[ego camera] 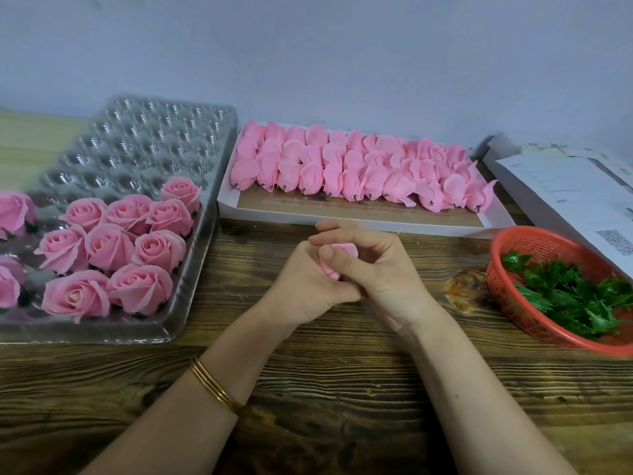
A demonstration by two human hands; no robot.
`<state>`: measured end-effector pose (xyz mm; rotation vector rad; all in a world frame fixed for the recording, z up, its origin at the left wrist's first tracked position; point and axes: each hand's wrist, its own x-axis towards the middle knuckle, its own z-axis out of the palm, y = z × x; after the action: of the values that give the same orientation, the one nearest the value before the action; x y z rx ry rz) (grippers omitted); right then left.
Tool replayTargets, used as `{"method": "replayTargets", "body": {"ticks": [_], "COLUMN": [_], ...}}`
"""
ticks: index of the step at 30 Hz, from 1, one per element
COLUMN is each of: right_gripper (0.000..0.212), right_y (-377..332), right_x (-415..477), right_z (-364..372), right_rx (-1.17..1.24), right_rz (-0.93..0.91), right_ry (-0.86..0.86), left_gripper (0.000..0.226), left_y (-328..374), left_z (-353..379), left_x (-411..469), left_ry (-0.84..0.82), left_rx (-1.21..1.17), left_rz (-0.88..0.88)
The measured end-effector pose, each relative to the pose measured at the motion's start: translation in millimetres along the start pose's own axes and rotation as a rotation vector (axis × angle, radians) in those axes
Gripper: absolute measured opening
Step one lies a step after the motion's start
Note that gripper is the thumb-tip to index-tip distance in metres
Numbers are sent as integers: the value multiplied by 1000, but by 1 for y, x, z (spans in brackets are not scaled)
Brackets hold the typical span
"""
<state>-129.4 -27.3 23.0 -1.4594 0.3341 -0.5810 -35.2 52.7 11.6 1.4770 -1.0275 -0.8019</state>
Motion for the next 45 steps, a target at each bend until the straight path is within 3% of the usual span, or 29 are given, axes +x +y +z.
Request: {"method": "replayTargets", "body": {"ticks": [10,13,15,17,19,23,29,33,39,45], "right_gripper": [35,40,32,17,7,11,8,12,21,32], "right_y": [5,3,1,1,1,6,11,12,12,9], "right_x": [0,0,1,2,2,2,3,2,1,0], "right_z": [1,-1,-4,-7,-6,4,5,4,5,5], "right_rx": [-251,-202,-100,-110,-127,-164,-211,-247,-260,-232], "right_rz": [-16,21,39,-32,-117,-170,-183,-182,-179,-122], "right_ry": [30,87,176,273,306,266,243,230,200,157], "left_gripper": [26,20,17,27,21,28,21,39,16,15], "left_y": [0,-3,-7,-10,-11,-9,-9,-7,-8,-8], "left_z": [-2,1,2,2,1,1,1,1,2,0], "left_x": [0,0,2,2,3,3,3,2,3,4], "left_ry": [15,57,93,108,103,96,91,98,126,102], "left_rx": [-106,-92,-48,0,23,26,51,54,48,65], "left_rz": [-60,-78,-73,-69,-69,-45,35,42,43,1]}}
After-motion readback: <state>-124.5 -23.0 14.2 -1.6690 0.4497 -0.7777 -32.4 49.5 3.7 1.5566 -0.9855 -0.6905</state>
